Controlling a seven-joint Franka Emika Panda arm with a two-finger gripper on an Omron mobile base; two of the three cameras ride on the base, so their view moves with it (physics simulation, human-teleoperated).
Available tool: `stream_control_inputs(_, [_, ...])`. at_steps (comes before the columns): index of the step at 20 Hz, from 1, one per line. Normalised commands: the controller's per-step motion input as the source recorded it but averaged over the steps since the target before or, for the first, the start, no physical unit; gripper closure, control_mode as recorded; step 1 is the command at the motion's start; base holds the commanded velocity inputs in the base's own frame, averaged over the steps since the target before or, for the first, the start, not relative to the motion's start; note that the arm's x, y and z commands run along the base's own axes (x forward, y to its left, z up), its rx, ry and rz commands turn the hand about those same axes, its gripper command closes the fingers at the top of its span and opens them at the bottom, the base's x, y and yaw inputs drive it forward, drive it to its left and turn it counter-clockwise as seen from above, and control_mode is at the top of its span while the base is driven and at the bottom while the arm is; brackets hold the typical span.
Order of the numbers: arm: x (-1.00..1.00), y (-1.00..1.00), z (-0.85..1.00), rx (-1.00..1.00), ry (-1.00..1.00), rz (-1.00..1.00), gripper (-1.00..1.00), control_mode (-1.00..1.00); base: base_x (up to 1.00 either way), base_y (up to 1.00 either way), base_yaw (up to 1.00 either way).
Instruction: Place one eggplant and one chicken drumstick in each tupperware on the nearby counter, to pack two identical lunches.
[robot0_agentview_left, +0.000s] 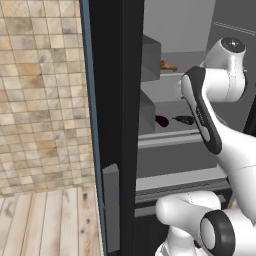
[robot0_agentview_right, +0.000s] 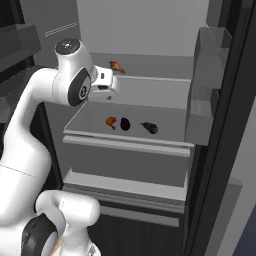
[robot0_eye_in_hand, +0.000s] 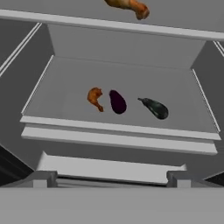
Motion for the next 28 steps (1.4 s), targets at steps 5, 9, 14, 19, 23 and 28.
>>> stream_control_inputs(5, [0.07,-0.14,0.10,0.00,-0.05,0.00,-1.00,-1.00,0.00,0.00,0.00])
stream_control_inputs(9, [0.05,-0.07,0.24,0.01,-0.11,0.00,-1.00,-1.00,0.00,0.00,0.00])
stream_control_inputs(14, [0.11,0.00,0.14,0.01,-0.09,0.00,-1.00,-1.00,0.00,0.00,0.00])
stream_control_inputs(19, [0.29,0.00,0.06,0.03,-0.11,0.00,-1.00,-1.00,0.00,0.00,0.00])
stream_control_inputs(23, [0.31,0.00,0.23,0.04,-0.02,0.00,-1.00,-1.00,0.00,0.00,0.00])
stream_control_inputs(28, [0.40,0.00,0.19,0.01,0.08,0.00,-1.00,-1.00,0.00,0.00,0.00])
